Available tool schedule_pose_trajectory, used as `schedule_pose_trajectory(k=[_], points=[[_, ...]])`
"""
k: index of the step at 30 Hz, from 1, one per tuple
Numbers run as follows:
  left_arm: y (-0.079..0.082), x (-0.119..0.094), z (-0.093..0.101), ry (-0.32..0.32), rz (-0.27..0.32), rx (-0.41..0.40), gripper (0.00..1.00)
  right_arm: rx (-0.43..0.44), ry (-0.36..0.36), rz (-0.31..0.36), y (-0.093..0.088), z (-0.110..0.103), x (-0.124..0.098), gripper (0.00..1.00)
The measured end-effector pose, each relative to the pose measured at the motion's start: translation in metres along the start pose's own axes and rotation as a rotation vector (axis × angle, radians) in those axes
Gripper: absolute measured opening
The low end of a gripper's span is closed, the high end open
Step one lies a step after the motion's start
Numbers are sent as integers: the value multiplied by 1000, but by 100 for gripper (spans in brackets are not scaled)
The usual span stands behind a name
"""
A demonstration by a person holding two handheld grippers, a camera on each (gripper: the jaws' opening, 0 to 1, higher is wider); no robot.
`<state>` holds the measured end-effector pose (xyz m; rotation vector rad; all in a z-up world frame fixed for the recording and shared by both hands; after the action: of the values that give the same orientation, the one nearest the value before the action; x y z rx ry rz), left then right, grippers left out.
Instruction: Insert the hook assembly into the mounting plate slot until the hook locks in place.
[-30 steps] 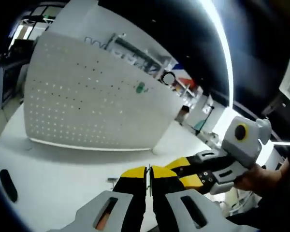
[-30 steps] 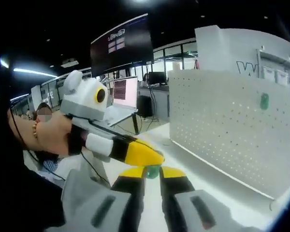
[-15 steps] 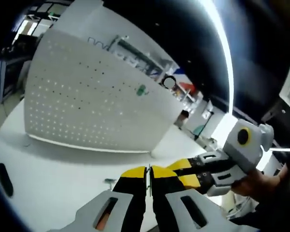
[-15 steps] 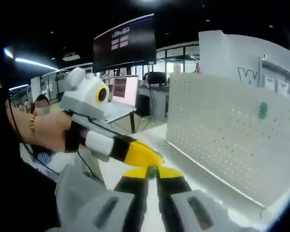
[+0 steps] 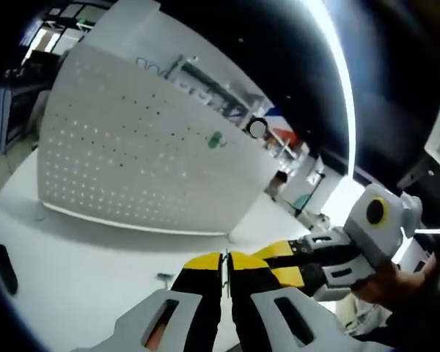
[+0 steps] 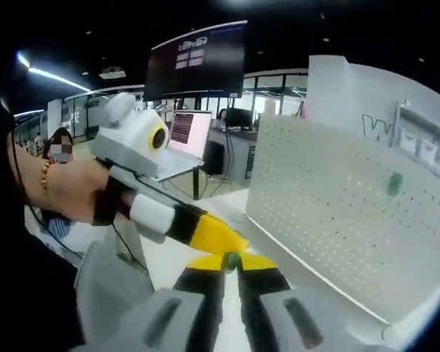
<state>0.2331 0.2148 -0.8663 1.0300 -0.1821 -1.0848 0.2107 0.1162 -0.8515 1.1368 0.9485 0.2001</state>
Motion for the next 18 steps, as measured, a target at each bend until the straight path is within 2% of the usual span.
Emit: schedule_pose_trajectory(k=[9,15,17,18], points=[[-2,1,0,-5,1,-5,2,-6,9,5,-1,-1,-1,1],[-2,1,-1,-28,4,-40,3,67,24,37,-4,1,-3,0],[-1,2,-1,-29,21,1,3,95,28,47,-4,2,-3,0],[0,2,-1,-20,31,47,4,97,28,47,-4,3,-2,0]])
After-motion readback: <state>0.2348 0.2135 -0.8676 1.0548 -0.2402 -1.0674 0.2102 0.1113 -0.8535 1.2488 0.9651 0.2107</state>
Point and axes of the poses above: the point that each gripper's makers call its tool centre point, and the gripper's own axes: x roughly forward along the fingers, z roughly to its right, y roughly out of its top, the point moved 7 cm from there along -x, roughly backward along the fingers, and after that the axes turned 9 degrees about -z, right-handed, at the moved point
